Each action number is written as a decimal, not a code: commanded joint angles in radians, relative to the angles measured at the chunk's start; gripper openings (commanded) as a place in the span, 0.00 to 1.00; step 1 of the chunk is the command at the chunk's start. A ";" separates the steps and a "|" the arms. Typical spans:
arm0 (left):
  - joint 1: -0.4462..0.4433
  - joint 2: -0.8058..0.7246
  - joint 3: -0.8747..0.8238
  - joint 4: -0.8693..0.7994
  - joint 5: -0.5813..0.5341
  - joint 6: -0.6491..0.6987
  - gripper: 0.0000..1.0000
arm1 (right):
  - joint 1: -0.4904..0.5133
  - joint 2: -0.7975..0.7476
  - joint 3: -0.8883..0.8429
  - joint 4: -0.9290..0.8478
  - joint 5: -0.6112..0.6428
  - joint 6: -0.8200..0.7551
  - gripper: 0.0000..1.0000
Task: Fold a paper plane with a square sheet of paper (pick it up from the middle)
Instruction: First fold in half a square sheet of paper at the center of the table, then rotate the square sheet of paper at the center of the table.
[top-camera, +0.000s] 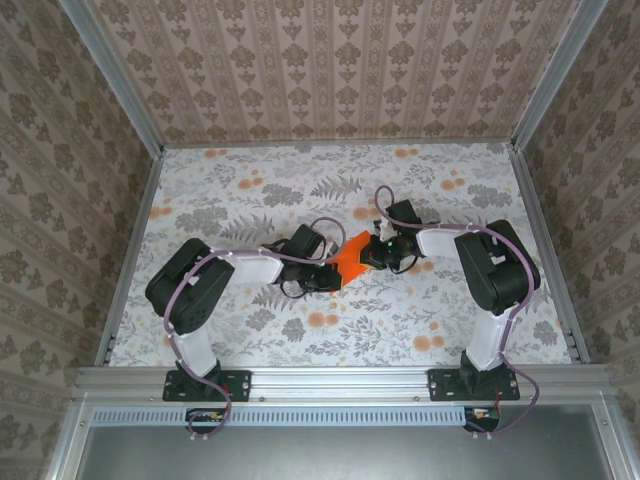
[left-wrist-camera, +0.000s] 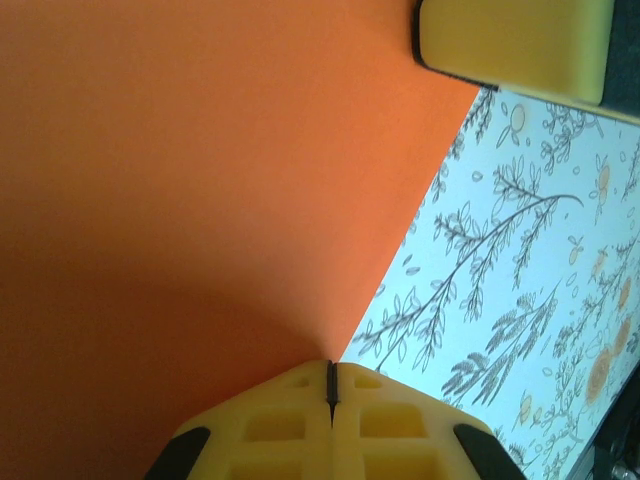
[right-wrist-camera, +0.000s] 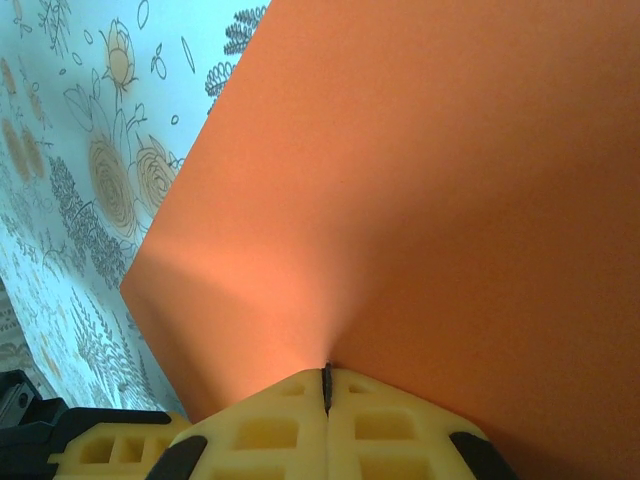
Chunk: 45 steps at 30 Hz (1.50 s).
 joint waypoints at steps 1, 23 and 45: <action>-0.004 -0.026 -0.081 -0.107 0.004 -0.018 0.00 | -0.016 0.037 -0.007 -0.070 0.075 -0.032 0.00; 0.369 -0.308 -0.032 -0.337 -0.270 0.008 0.80 | 0.204 -0.021 0.198 -0.169 0.257 -0.003 0.14; 0.414 -0.347 -0.042 -0.325 -0.269 0.051 1.00 | 0.351 0.194 0.402 -0.411 0.263 -0.174 0.14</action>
